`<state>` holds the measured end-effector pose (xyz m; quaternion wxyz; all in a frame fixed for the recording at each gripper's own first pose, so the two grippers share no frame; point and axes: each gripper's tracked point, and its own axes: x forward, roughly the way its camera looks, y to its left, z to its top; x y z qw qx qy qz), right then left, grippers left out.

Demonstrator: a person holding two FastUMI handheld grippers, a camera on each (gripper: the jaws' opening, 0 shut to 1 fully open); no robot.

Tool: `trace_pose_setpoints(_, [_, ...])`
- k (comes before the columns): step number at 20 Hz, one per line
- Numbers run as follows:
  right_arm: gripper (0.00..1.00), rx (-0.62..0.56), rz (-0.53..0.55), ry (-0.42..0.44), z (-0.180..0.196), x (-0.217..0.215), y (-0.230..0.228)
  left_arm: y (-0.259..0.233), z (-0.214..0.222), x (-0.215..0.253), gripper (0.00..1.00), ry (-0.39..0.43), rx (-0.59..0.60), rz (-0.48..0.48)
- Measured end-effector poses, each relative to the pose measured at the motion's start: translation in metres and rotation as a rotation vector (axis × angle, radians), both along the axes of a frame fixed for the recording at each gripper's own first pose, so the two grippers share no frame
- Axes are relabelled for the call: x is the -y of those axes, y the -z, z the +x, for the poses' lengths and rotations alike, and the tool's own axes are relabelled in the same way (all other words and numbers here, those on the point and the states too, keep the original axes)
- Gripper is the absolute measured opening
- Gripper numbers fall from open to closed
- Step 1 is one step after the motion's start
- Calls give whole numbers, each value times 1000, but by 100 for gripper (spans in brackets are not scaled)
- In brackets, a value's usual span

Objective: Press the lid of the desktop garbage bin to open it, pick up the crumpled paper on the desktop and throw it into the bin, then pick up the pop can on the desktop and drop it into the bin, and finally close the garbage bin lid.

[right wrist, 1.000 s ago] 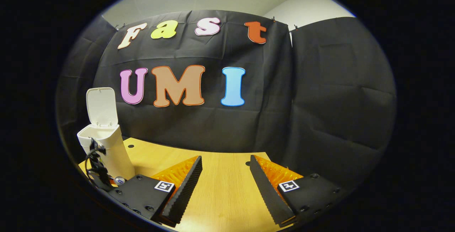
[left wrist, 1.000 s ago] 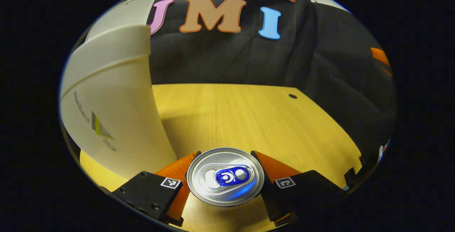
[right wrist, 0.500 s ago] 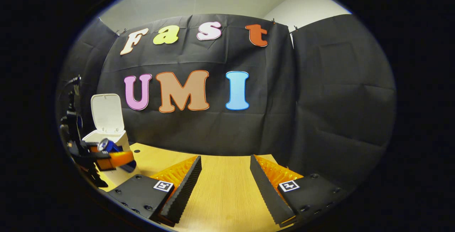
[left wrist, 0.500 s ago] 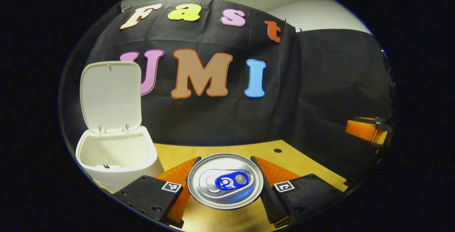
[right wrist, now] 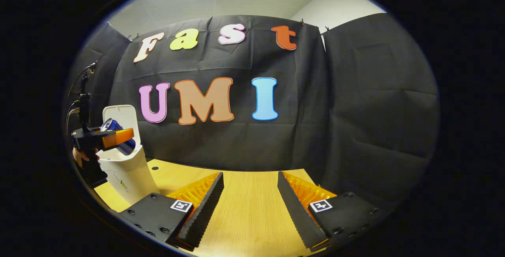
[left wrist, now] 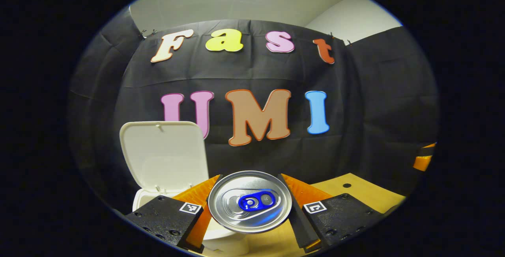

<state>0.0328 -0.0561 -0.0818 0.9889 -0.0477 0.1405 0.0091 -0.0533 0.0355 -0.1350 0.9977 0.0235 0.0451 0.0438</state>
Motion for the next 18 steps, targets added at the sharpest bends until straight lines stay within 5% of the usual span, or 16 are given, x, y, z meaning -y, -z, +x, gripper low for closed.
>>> trace_pose_setpoints(6, [93,-24,-2,-5,-4,-3,8,10,10,-7,78,-202,-98,-19])
trace_pose_setpoints(13, [93,-23,-12,-32,-7,-10,8,36,5,-28,85,-298,-161,-23])
trace_pose_setpoints(14, [93,-23,-9,-40,-7,-11,8,31,1,-28,93,-307,-145,-22])
trace_pose_setpoints(18, [94,-9,8,-83,2,-20,9,-13,-5,-25,94,-329,-63,1])
